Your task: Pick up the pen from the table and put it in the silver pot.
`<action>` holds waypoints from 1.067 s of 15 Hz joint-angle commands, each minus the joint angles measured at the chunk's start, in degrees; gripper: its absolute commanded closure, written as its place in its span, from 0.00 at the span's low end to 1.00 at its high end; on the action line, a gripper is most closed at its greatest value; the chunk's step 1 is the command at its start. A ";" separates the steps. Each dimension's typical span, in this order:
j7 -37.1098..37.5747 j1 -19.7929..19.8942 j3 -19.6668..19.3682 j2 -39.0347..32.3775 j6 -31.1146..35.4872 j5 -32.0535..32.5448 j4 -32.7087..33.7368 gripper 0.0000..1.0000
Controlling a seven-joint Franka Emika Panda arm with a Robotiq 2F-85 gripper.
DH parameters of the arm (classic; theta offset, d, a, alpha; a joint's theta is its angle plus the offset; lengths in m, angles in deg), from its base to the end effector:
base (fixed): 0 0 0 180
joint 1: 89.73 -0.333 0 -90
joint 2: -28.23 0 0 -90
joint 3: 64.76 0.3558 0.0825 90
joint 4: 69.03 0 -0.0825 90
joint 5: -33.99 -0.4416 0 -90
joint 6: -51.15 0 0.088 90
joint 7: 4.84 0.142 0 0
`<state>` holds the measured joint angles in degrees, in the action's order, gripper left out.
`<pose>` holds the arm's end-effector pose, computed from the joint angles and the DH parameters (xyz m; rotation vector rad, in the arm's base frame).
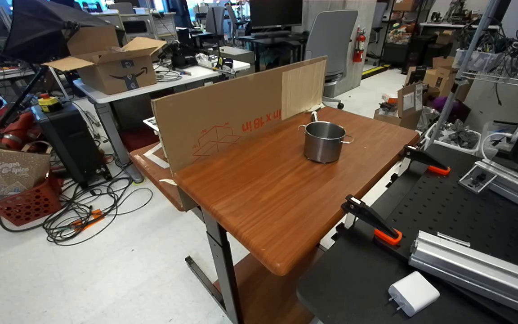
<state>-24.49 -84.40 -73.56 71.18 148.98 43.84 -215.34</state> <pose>0.3271 -0.1061 0.4748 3.0897 0.2703 -0.1770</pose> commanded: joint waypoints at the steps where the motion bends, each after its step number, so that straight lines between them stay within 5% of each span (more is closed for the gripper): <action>1: 3.34 -1.98 -2.71 -6.68 2.04 -7.78 4.01 0.00; 12: 18.05 -0.37 -1.25 -28.39 16.37 -26.26 15.42 0.00; 16: 23.38 0.06 -0.52 -35.07 21.61 -28.25 19.06 0.00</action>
<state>-4.91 -85.17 -74.93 40.30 168.25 17.56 -199.17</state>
